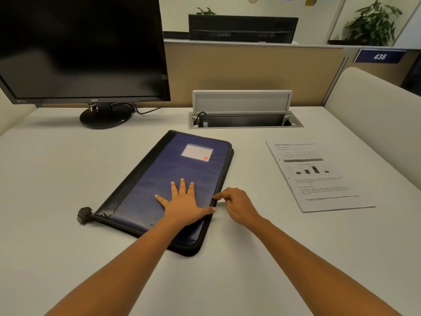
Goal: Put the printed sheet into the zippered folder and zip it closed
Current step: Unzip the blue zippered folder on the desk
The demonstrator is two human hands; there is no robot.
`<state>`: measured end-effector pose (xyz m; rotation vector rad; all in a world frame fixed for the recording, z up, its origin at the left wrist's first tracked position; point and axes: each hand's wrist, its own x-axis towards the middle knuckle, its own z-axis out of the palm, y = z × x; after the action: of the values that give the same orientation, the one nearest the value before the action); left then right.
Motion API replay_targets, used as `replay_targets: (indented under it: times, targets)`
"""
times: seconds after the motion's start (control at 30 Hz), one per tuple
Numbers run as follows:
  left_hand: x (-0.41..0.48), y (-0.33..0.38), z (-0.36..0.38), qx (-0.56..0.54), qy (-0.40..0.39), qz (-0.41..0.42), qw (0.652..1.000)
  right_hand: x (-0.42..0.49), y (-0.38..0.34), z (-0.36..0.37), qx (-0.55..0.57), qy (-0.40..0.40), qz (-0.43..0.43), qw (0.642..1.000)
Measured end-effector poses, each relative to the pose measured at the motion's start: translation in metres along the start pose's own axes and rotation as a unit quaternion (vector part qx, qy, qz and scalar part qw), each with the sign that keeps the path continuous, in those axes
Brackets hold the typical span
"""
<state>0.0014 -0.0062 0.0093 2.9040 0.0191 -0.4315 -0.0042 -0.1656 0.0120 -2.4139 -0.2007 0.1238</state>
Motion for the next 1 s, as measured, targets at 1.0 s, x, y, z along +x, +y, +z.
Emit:
replay_targets:
  times: [1.0]
  targets:
    - [0.021, -0.108, -0.071, 0.213, -0.181, 0.172, 0.945, 0.034, 0.025, -0.013, 0.016, 0.076, 0.084, 0.993]
